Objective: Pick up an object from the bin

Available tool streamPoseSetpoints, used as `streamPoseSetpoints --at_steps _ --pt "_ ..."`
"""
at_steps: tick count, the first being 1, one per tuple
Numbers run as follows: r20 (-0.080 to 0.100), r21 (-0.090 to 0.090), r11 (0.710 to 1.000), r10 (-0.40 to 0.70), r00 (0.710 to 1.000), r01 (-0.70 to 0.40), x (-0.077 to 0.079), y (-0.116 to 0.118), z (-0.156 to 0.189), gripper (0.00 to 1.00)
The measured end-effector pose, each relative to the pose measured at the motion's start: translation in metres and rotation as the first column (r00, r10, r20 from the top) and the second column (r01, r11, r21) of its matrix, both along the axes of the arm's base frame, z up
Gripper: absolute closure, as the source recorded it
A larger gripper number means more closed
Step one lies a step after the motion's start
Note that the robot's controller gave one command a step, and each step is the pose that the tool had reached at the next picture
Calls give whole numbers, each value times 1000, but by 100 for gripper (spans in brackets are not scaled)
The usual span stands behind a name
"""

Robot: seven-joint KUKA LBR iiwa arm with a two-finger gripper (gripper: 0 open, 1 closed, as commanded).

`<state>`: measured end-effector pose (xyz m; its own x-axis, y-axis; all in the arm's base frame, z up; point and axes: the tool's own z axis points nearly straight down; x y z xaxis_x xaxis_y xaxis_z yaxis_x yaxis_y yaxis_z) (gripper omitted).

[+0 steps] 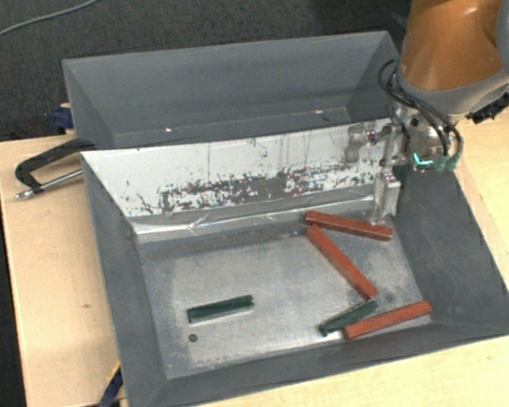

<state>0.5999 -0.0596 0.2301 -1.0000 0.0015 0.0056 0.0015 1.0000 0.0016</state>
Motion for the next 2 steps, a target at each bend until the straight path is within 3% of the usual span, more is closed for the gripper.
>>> streamPoseSetpoints --at_steps 1,2 --pt "-2 1 998 65 998 -65 -19 -1 -117 0" --pt "8 -2 999 35 999 -35 2 -30 -162 0"
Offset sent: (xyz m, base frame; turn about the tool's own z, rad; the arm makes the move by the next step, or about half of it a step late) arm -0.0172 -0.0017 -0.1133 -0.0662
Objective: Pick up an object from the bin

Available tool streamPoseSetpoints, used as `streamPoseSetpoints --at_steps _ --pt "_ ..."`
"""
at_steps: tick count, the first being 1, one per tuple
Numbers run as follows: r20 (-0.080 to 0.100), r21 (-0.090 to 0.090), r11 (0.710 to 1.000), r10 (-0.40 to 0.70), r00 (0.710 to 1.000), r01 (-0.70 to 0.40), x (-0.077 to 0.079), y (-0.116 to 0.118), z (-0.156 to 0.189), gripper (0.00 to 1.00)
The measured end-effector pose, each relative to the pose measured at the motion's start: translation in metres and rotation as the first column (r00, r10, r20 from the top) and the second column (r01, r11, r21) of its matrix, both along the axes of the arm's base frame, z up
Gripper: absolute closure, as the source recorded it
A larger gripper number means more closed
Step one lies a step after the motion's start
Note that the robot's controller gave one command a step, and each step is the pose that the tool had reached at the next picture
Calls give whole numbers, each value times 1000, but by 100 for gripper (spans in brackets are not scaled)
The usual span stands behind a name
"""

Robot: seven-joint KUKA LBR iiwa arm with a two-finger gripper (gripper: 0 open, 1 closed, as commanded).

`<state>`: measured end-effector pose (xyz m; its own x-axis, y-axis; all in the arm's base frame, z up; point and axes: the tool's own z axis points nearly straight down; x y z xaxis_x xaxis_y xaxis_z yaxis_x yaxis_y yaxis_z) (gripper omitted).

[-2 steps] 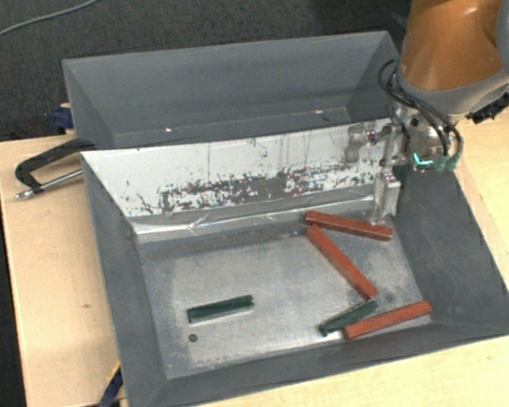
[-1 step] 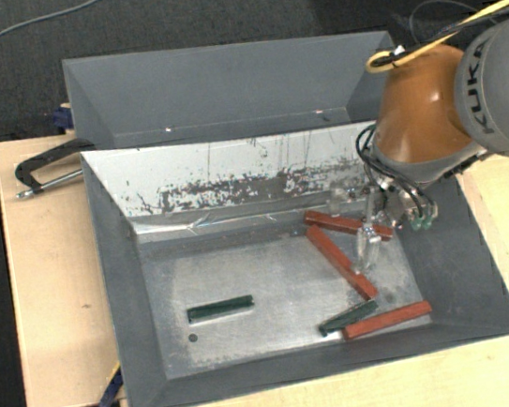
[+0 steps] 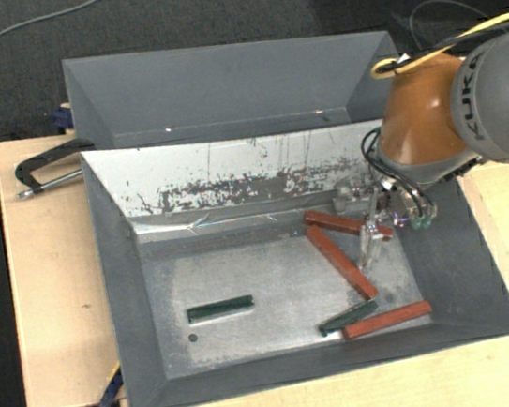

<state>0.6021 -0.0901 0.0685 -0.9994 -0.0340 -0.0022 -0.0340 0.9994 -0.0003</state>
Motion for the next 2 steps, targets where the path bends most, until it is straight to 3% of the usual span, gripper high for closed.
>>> streamPoseSetpoints --at_steps 1,2 --pt "3 0 1000 3 1000 -3 1 1 3 100" --pt "13 -2 976 219 976 -219 -2 52 159 100"
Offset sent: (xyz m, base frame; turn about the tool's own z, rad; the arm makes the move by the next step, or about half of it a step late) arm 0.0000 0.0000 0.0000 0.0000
